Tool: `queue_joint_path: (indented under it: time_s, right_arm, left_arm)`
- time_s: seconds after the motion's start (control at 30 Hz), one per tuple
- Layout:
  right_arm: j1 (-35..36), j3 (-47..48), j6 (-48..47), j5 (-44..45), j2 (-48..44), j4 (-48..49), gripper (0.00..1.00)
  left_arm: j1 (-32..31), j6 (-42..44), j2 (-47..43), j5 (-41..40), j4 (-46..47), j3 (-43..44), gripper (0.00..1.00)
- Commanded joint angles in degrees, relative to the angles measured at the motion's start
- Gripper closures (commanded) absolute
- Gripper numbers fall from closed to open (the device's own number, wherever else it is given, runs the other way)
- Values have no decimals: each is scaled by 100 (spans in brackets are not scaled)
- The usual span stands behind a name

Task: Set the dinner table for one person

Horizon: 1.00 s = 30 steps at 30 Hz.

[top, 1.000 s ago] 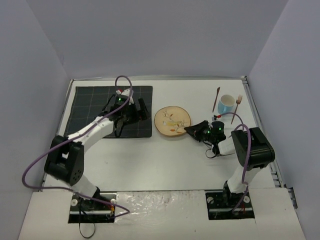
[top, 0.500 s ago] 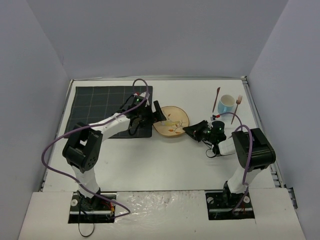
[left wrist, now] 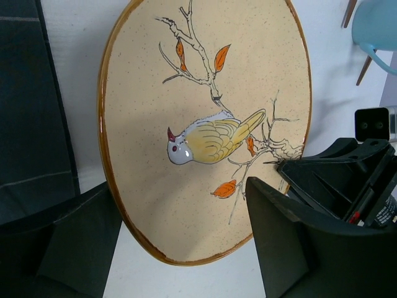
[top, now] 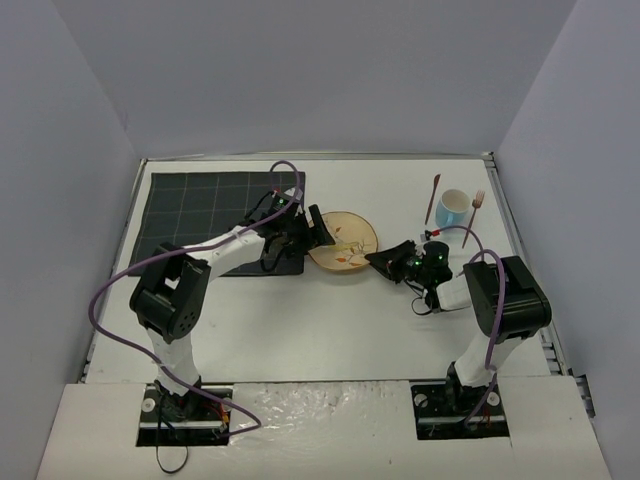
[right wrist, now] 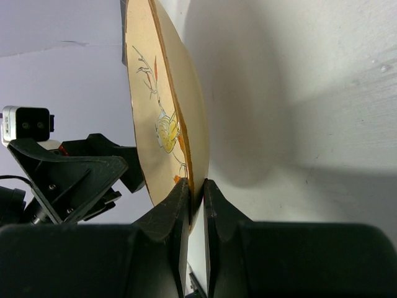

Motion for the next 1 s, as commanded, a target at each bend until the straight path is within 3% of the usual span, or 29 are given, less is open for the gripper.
queue_joint_path:
  time_s: [0.0, 0.07, 0.47, 0.57, 0.7, 0.87, 0.97]
  right_arm:
    - [61, 261, 223, -428, -303, 3982, 100]
    - [77, 261, 214, -443, -296, 4015, 100]
    - [88, 270, 144, -550, -311, 4017, 100]
    - [96, 274, 55, -560, -355, 3893, 100]
    - [105, 303, -182, -560, -527, 3367, 100]
    - [104, 397, -832, -557, -1091, 2187, 67]
    - [114, 538, -1378, -485, -1471, 1263, 40]
  left_arm:
    - [2, -251, -95, -69, 475, 212, 32]
    - [9, -303, -77, -49, 551, 203, 36]
    - [28, -413, -387, -106, 1247, -165, 92]
    - [37, -422, -515, -88, 1504, -348, 100]
    - [68, -422, -692, -35, 1881, -589, 100]
    - [145, -440, -906, 87, 2308, -792, 100]
    - [191, -462, -1046, 158, 2406, -836, 100]
